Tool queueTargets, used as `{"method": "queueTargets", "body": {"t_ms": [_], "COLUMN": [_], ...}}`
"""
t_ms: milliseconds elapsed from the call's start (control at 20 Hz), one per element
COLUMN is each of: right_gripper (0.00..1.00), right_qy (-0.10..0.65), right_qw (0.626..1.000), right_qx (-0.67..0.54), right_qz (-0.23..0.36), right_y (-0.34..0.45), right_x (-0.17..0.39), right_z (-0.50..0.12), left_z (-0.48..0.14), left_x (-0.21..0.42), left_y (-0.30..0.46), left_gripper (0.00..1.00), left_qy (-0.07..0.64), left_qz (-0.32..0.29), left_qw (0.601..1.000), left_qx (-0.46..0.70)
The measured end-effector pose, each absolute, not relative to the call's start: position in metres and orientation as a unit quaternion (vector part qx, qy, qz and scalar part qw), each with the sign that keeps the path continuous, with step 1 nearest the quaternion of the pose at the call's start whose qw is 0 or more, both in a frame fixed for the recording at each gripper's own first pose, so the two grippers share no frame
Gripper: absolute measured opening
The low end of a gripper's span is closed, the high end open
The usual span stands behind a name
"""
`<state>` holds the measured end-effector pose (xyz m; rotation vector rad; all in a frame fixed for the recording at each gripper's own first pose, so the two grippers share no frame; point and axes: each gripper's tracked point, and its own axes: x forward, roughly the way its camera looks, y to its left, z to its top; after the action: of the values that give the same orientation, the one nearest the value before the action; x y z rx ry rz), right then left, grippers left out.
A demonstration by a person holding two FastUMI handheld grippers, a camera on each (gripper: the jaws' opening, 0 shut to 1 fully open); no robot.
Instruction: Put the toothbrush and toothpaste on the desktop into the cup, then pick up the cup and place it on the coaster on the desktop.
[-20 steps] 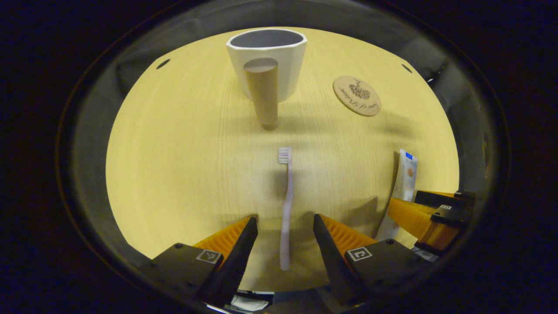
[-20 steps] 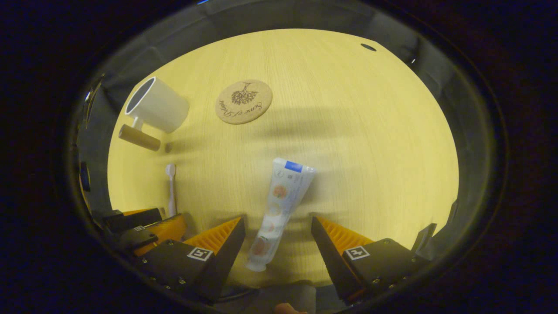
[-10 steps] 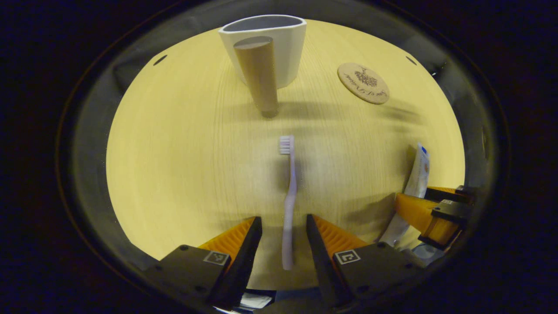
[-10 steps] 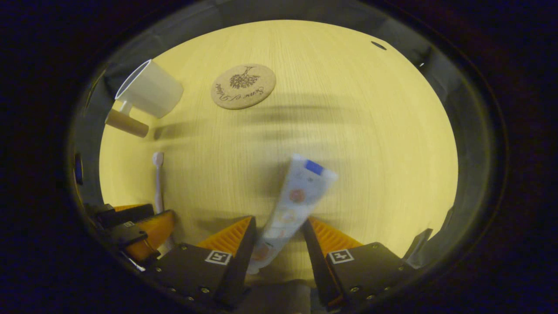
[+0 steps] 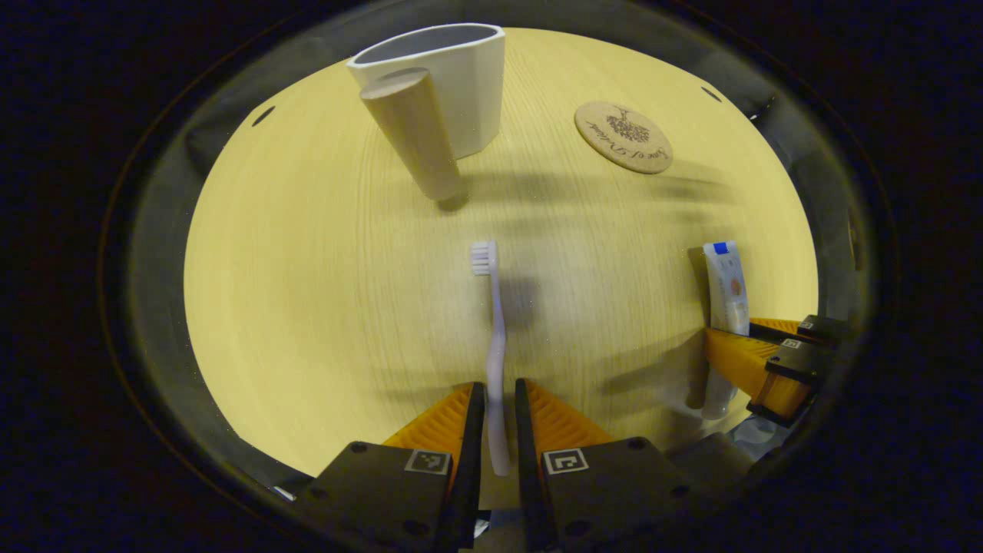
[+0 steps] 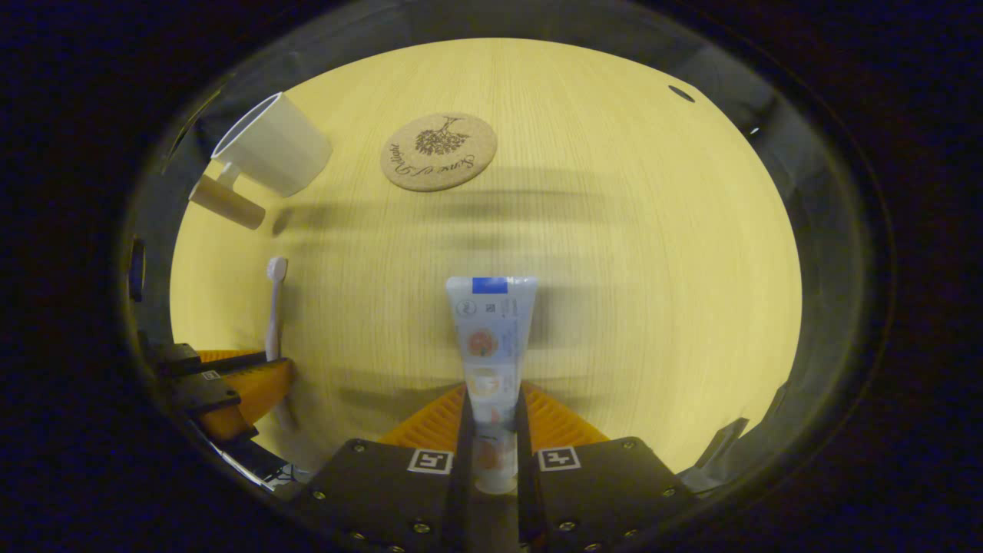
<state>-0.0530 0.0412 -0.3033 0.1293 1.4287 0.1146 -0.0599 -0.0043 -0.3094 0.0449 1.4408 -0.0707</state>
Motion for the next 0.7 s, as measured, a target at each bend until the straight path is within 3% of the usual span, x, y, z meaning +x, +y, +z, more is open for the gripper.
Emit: {"method": "queueTargets", "body": {"t_ms": [50,150,250,300,350,400,500,550,600,700], "right_gripper": [0.25,0.25,0.25,0.18,0.18,0.18,0.18,0.18,0.18,0.18], "right_qy": [0.653,0.651,0.646,0.647,0.645,0.641,0.635,0.631,0.626,0.609], "right_qw": [0.753,0.754,0.757,0.756,0.758,0.76,0.766,0.768,0.772,0.784], "right_qx": [0.06,0.064,0.072,0.075,0.074,0.074,0.073,0.072,0.073,0.082], "right_qz": [0.055,0.06,0.062,0.065,0.069,0.072,0.076,0.079,0.08,0.085], "right_y": [0.041,0.041,0.041,0.042,0.042,0.043,0.043,0.043,0.044,0.046], "right_x": [-0.053,-0.053,-0.053,-0.054,-0.054,-0.054,-0.056,-0.058,-0.059,-0.06], "right_z": [-0.303,-0.303,-0.304,-0.303,-0.301,-0.301,-0.298,-0.297,-0.293,-0.284], "left_z": [-0.311,-0.31,-0.31,-0.309,-0.309,-0.308,-0.307,-0.306,-0.304,-0.297], "left_x": [-0.057,-0.058,-0.059,-0.06,-0.059,-0.06,-0.06,-0.063,-0.065,-0.066], "left_y": [-0.003,-0.003,-0.003,-0.003,-0.003,-0.003,-0.004,-0.004,-0.006,-0.006], "left_gripper": [0.35,0.13,0.13,0.12,0.17,0.13,0.13,0.17,0.12,0.12], "left_qy": [0.654,0.656,0.651,0.648,0.646,0.642,0.634,0.631,0.627,0.611], "left_qz": [-0.023,-0.025,-0.025,-0.026,-0.026,-0.028,-0.033,-0.033,-0.033,-0.03], "left_qw": [0.756,0.755,0.758,0.761,0.763,0.766,0.773,0.775,0.779,0.791], "left_qx": [0.015,0.013,0.01,0.009,0.008,0.009,0.007,0.001,-0.008,-0.019]}}
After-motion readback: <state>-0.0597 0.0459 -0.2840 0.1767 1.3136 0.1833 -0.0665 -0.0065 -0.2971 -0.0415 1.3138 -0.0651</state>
